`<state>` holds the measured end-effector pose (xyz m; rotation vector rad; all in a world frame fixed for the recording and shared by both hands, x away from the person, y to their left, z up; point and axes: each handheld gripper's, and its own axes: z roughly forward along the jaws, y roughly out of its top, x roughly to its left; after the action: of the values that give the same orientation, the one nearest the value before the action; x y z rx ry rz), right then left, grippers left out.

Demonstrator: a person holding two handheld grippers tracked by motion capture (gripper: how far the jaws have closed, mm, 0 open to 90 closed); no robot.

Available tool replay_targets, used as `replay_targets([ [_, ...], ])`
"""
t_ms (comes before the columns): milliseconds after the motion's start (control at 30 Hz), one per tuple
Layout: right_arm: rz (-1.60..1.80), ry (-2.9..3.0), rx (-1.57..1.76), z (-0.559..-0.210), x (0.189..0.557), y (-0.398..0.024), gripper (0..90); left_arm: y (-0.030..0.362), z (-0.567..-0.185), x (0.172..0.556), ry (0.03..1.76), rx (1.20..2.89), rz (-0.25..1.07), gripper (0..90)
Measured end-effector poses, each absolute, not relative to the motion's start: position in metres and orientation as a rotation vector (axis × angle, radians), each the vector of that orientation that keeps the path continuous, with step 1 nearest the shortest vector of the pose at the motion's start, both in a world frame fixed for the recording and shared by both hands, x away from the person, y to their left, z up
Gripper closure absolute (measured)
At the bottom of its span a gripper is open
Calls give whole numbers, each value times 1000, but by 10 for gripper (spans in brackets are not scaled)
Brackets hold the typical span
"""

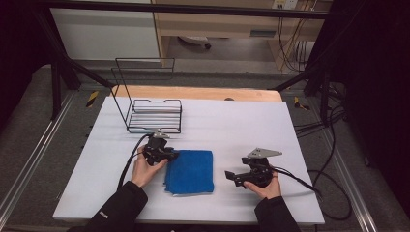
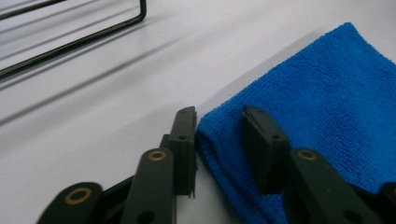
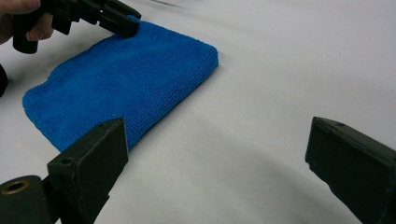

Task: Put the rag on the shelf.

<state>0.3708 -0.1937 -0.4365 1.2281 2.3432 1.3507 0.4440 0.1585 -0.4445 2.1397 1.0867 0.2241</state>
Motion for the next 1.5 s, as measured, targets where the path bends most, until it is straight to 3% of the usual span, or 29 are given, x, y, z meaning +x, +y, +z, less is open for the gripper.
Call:
replay_targets([
  [267, 1351, 2334, 1233, -434, 377, -187, 48, 156, -445, 442, 1068, 2138, 194, 794],
  [567, 1306, 2337, 1222, -428, 396, -158, 38, 157, -447, 441, 1071, 2127, 194, 808],
  [833, 1297, 2328, 1274, -431, 418, -136, 183, 156, -448, 441, 1068, 2118, 198, 808],
  [1033, 1228, 2345, 1317, -442, 437, -122, 399, 156, -449, 441, 1060, 2121, 204, 807],
  [1500, 1194, 2413, 1339, -453, 442, -112, 777, 157, -449, 441, 1052, 2126, 206, 808],
])
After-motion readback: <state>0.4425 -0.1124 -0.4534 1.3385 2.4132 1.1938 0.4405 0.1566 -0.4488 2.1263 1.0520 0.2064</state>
